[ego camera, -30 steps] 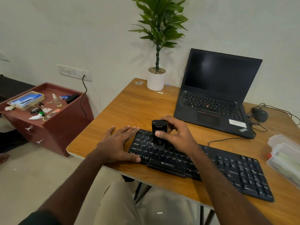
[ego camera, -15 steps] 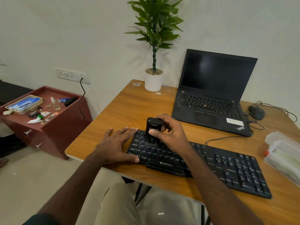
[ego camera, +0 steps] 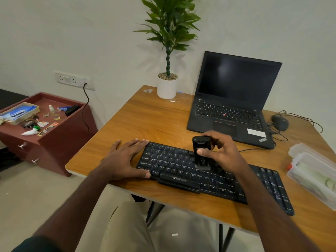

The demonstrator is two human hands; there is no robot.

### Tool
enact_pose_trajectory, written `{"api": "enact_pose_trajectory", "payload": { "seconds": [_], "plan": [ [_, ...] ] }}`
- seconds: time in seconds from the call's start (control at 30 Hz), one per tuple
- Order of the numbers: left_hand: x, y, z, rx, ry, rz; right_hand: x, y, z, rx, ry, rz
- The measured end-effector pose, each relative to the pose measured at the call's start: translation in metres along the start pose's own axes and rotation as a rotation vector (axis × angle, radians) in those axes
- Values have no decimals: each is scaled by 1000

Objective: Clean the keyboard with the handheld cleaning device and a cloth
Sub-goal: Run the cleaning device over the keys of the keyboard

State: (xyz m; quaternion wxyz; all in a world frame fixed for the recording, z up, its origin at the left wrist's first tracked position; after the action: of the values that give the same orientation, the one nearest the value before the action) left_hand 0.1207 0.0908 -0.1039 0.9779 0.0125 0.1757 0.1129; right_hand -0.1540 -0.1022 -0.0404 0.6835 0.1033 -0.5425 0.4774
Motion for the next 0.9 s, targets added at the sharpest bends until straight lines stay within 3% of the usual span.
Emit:
{"api": "enact_pose_trajectory", "payload": {
  "seconds": [0.23, 0.37, 0.53, 0.73, 0.9],
  "plan": [
    [0, 0, 0, -13, -7, -10, 7, -10, -25, -136, -82, 27],
    [-1, 0, 1, -14, 3, -13, 4, -16, -51, -67, -31, 29],
    [0, 1, 0, -16, 7, -15, -1, -13, -23, -30, 20, -7],
    [2, -1, -1, -17, 1, -12, 10, -17, -30, -46, -38, 48],
    [1, 0, 0, -19, 4, -8, 5, -14, -39, 46, -38, 27]
  ]
}}
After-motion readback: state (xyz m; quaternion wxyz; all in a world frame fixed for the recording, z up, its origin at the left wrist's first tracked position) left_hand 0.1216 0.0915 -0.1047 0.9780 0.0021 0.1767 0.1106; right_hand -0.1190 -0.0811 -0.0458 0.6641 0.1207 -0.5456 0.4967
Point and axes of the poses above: each hand's wrist, its own y-axis away from the middle knuckle, its own z-axis out of the back of the hand, x = y × z, the point moved 3 cm from there along -y, towards the middle knuckle, and after that the axes turned 1 degree about -y, right-handed, at the moved point
